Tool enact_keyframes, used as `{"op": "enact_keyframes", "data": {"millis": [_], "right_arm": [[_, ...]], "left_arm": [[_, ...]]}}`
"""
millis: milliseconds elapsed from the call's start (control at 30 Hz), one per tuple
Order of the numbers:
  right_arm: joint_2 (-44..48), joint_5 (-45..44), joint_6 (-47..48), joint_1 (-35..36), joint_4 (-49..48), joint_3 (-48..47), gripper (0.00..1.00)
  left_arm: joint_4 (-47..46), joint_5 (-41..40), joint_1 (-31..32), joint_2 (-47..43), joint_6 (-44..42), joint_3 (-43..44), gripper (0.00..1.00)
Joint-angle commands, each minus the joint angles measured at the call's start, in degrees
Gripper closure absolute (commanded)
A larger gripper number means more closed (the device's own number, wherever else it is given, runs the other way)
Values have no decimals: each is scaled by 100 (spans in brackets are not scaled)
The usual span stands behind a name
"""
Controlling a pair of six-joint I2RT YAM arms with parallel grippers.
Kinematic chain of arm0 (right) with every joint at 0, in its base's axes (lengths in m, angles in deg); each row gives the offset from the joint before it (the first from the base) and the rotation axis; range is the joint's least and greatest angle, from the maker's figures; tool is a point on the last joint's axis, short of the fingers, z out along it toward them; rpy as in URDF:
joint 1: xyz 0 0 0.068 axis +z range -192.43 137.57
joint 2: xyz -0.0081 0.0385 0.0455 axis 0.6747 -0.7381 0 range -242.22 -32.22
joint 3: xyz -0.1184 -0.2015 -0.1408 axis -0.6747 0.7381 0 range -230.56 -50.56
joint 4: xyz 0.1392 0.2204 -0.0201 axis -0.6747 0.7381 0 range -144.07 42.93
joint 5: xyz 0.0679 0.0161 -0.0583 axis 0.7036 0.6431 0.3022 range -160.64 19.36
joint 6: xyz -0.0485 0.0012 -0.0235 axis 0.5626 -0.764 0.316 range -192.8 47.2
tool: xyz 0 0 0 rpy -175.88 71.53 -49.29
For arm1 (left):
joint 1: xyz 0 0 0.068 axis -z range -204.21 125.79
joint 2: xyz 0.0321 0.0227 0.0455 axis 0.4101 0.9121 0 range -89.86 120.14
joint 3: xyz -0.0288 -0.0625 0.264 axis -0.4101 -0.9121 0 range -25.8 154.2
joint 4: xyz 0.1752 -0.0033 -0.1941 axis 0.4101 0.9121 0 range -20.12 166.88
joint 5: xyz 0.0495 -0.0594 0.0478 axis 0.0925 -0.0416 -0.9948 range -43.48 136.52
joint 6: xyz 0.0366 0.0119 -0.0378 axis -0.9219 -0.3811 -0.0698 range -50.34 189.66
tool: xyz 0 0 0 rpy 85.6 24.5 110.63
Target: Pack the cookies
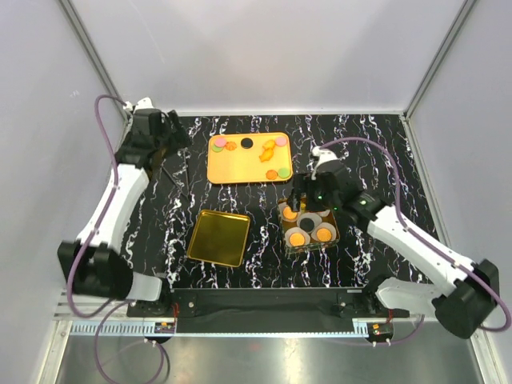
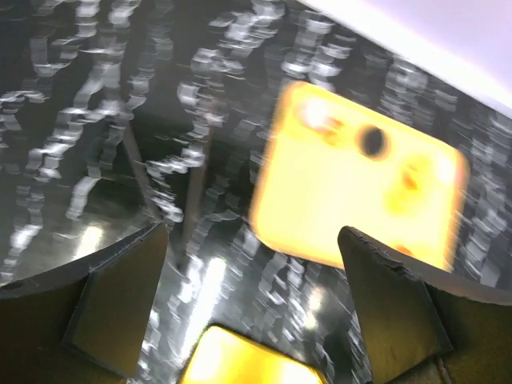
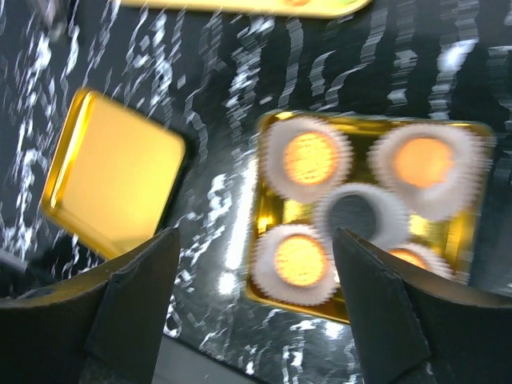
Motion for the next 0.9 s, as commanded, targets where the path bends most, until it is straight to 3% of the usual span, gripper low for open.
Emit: {"op": "enact_keyframes", "data": {"millis": [0, 233, 367, 500, 867], "right_arm": [[-392, -398, -242, 549, -174, -410, 17], [-1647, -872, -840, 1506, -447, -577, 28], [-2510, -1022, -1270, 1780, -570, -893, 35], [-3361, -996, -1710, 1877, -597, -1245, 48], [-4392, -1102, -2317, 2167, -746, -1755, 47]], "left_arm": [[-190, 249, 463, -793, 185, -634, 5], [-49, 661, 744, -2324, 265, -1461, 5], [162, 864, 797, -2791, 177, -1654, 5], [250, 890, 797, -3134, 98, -1751, 5], [57, 1339, 797, -3328, 36, -2191, 5]]}}
